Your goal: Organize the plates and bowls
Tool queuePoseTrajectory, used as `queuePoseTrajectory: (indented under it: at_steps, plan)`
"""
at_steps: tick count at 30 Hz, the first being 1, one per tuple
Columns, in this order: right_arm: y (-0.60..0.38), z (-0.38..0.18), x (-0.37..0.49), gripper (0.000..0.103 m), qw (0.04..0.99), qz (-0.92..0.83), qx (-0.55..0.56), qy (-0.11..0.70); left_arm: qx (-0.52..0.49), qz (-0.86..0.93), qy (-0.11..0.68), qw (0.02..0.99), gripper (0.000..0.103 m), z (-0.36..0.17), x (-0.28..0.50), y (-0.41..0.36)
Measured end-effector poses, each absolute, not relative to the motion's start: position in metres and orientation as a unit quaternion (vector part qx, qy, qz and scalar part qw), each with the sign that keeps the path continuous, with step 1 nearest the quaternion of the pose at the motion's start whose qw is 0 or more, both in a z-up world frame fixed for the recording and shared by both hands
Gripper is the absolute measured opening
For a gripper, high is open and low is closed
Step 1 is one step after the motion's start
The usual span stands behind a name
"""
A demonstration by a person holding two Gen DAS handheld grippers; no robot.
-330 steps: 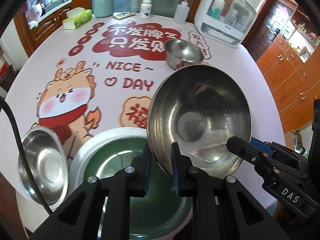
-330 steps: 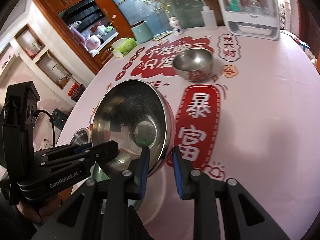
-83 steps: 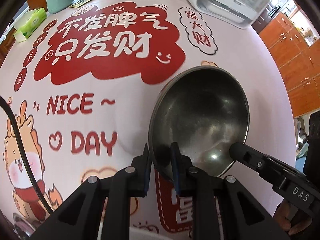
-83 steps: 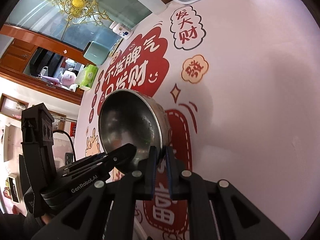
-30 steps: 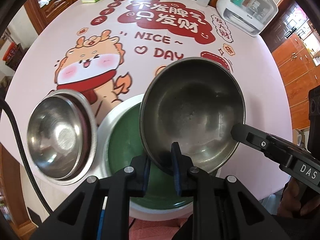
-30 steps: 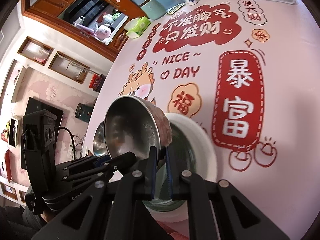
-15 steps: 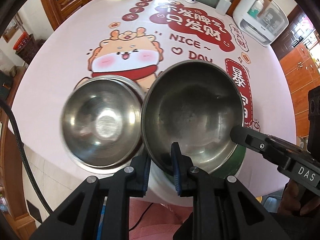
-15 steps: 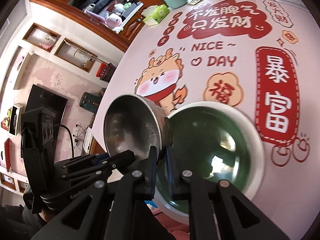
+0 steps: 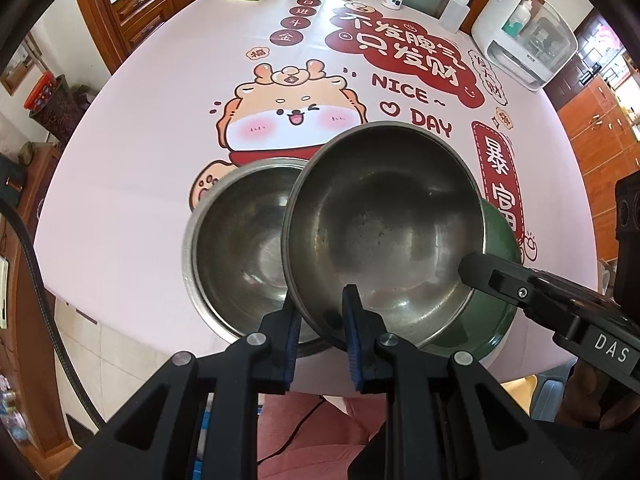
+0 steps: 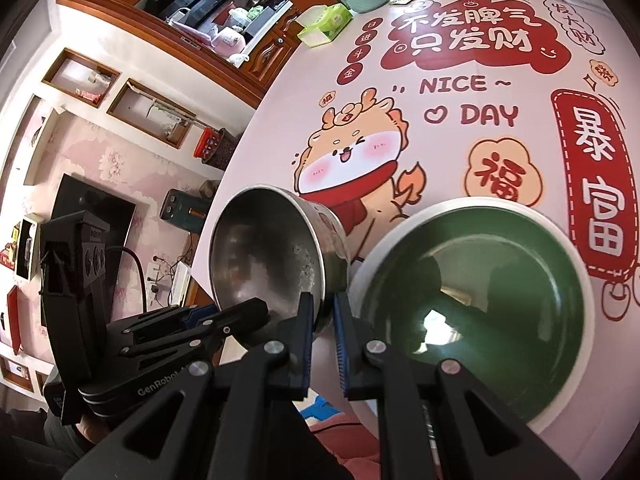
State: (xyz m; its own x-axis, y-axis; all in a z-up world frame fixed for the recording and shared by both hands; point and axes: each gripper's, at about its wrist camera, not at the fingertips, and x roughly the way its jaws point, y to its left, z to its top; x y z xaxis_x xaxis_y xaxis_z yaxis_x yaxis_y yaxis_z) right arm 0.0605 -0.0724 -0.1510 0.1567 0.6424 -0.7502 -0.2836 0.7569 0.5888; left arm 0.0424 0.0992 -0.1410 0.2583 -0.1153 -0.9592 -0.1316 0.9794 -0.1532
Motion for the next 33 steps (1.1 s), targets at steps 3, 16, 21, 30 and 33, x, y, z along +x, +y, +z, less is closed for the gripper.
queuePoseTrajectory:
  at_steps: [3, 16, 21, 30, 33]
  plan:
    - [-0.064, -0.152, 0.059, 0.011, 0.746, 0.305, 0.164, 0.57, -0.096, -0.001, 0.613, 0.784, 0.018, -0.143, 0.044, 0.108]
    - [-0.034, -0.171, 0.048, 0.012, 0.749, 0.26, 0.188, 0.579, -0.066, -0.035, 0.642, 0.763, 0.021, -0.162, 0.05, 0.137]
    - [-0.031, -0.179, 0.042, 0.013, 0.748, 0.244, 0.204, 0.582, -0.046, -0.058, 0.65, 0.757, 0.022, -0.167, 0.052, 0.143]
    - [-0.029, -0.183, 0.035, 0.014, 0.752, 0.218, 0.222, 0.581, -0.028, -0.087, 0.645, 0.759, 0.025, -0.165, 0.056, 0.145]
    - [-0.03, -0.185, 0.033, 0.016, 0.752, 0.213, 0.23, 0.58, -0.021, -0.089, 0.641, 0.762, 0.027, -0.163, 0.057, 0.147]
